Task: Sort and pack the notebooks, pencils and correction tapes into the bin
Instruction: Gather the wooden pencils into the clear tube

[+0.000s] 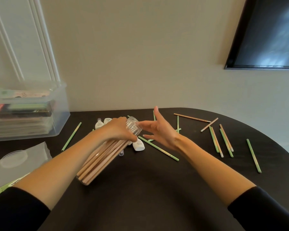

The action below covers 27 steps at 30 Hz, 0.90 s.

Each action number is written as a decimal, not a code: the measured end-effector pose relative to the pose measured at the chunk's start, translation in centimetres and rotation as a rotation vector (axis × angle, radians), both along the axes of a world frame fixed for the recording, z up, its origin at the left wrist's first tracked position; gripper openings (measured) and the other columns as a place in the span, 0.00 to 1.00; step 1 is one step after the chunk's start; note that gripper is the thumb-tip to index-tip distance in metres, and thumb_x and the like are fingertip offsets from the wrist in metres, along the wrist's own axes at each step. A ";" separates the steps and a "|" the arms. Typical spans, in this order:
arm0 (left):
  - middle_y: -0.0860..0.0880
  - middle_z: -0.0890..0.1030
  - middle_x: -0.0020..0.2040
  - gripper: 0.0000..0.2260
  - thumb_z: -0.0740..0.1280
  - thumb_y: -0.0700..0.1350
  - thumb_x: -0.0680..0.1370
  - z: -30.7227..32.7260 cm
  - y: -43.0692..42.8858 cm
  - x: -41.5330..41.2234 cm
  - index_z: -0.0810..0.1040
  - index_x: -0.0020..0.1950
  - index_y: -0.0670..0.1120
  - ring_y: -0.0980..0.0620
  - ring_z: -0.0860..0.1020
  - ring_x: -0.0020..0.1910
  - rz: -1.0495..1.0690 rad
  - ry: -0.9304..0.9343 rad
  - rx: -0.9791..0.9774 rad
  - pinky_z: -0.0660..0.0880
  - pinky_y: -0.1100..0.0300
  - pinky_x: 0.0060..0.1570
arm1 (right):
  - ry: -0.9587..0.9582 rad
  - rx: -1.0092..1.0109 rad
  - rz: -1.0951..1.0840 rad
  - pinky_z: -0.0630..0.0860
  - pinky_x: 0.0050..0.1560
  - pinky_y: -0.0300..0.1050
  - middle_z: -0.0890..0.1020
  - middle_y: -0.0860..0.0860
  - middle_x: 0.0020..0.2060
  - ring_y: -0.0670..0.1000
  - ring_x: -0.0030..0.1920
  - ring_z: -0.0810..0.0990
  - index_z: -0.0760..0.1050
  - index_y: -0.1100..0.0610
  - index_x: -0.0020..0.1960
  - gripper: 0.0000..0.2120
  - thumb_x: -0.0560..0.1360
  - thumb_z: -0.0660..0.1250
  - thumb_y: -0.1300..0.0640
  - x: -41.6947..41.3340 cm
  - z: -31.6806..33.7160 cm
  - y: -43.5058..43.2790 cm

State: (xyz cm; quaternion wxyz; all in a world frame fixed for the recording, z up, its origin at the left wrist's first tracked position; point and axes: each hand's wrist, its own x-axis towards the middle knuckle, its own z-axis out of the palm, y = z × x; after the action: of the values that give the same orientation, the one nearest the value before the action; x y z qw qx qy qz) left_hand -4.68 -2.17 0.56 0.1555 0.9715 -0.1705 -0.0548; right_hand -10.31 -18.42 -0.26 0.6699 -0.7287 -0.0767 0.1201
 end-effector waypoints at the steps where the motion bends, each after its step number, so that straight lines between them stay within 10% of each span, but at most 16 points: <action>1: 0.54 0.71 0.42 0.26 0.71 0.57 0.64 0.1 -0.1 -0.1 0.68 0.56 0.47 0.55 0.71 0.41 -0.015 -0.005 0.026 0.65 0.62 0.34 | 0.010 -0.011 0.005 0.54 0.72 0.56 0.67 0.54 0.70 0.51 0.73 0.59 0.73 0.62 0.64 0.44 0.75 0.32 0.34 0.0 0.0 -0.2; 9: 0.50 0.71 0.47 0.28 0.72 0.56 0.66 0.4 -3.2 -0.4 0.67 0.59 0.45 0.52 0.71 0.44 0.020 -0.057 -0.003 0.65 0.62 0.34 | -0.038 -0.010 -0.403 0.75 0.49 0.42 0.83 0.54 0.48 0.49 0.51 0.80 0.79 0.60 0.49 0.30 0.80 0.45 0.42 0.7 -1.7 -5.6; 14: 0.45 0.75 0.55 0.31 0.73 0.54 0.66 0.7 -6.1 0.6 0.66 0.63 0.44 0.48 0.73 0.48 0.020 -0.175 0.014 0.68 0.58 0.42 | 0.125 -0.304 -0.887 0.67 0.30 0.38 0.80 0.52 0.32 0.46 0.30 0.74 0.76 0.61 0.45 0.13 0.80 0.57 0.54 1.7 -3.7 -15.5; 23: 0.44 0.76 0.55 0.29 0.73 0.52 0.66 0.8 -12.0 3.4 0.66 0.62 0.44 0.45 0.75 0.53 -0.055 -0.185 -0.003 0.72 0.57 0.46 | 0.155 -0.910 -1.198 0.73 0.53 0.52 0.72 0.63 0.60 0.61 0.59 0.73 0.68 0.65 0.64 0.17 0.77 0.62 0.60 3.9 -5.7 -24.1; 27: 0.44 0.75 0.55 0.29 0.72 0.52 0.67 0.4 -14.2 4.0 0.65 0.62 0.44 0.45 0.75 0.52 -0.083 -0.190 0.006 0.71 0.57 0.45 | 0.301 -0.947 -1.141 0.74 0.54 0.51 0.72 0.63 0.60 0.60 0.58 0.74 0.67 0.65 0.64 0.18 0.77 0.62 0.60 3.3 -6.3 -26.5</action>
State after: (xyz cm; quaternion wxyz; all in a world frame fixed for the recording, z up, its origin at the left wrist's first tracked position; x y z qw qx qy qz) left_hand -0.71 -16.40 0.97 0.1333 0.9648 -0.2244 0.0307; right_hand -6.96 -44.96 -6.52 0.2466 -0.8411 0.4645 -0.1267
